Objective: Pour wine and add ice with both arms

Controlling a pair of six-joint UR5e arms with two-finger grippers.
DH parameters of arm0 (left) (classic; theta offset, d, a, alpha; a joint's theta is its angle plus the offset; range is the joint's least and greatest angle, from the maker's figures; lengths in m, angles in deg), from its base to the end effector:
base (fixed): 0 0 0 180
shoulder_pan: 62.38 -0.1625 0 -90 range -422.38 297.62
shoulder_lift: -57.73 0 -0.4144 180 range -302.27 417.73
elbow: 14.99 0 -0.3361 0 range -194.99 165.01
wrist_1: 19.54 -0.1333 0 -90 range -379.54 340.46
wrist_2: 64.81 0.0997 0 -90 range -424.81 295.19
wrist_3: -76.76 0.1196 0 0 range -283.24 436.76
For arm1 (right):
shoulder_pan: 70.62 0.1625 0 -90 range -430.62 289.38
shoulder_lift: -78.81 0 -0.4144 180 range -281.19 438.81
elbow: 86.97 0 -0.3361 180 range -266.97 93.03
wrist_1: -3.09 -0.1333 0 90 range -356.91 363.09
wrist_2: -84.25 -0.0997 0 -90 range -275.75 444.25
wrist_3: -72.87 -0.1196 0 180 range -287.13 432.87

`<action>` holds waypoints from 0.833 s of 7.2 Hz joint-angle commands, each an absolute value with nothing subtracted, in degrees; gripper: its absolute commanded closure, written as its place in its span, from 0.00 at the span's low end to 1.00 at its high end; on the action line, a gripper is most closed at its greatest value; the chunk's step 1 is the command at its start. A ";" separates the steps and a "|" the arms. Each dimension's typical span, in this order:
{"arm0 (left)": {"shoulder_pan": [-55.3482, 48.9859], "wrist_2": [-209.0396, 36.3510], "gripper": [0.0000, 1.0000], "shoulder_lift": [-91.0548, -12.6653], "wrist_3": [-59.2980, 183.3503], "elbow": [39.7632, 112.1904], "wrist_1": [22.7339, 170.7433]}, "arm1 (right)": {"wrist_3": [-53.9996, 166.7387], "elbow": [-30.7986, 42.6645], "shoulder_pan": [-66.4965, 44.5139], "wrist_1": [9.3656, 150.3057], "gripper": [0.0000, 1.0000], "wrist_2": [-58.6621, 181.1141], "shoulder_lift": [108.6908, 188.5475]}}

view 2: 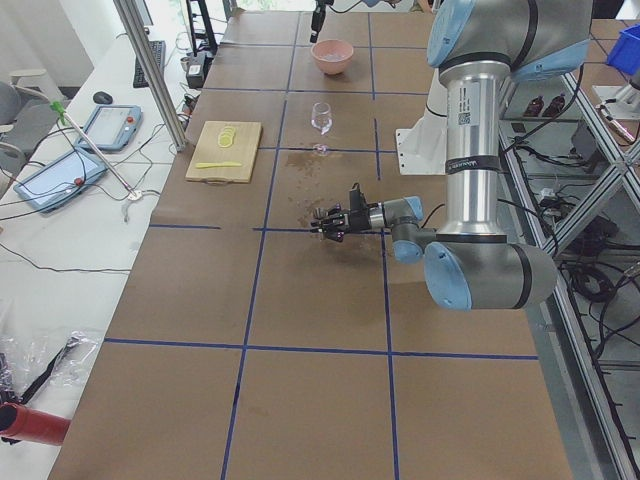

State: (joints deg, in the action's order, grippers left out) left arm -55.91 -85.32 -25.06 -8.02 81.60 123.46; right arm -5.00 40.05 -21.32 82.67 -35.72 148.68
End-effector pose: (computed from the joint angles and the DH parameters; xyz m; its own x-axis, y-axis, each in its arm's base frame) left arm 0.3481 -0.2864 0.5239 0.6747 -0.0444 -0.7368 0.7182 0.2697 0.6414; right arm -0.2434 -0.3958 0.2166 0.3180 0.0905 0.9438 -0.2954 0.9553 0.0079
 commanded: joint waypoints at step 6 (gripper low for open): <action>-58.77 -85.11 1.00 -25.23 -8.15 80.72 122.93 | -5.88 39.85 -22.37 81.22 1.00 -35.37 148.51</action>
State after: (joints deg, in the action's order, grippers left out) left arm -58.48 -85.11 -25.23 -8.15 80.94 123.01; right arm -5.80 39.81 -22.31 81.26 -35.44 148.53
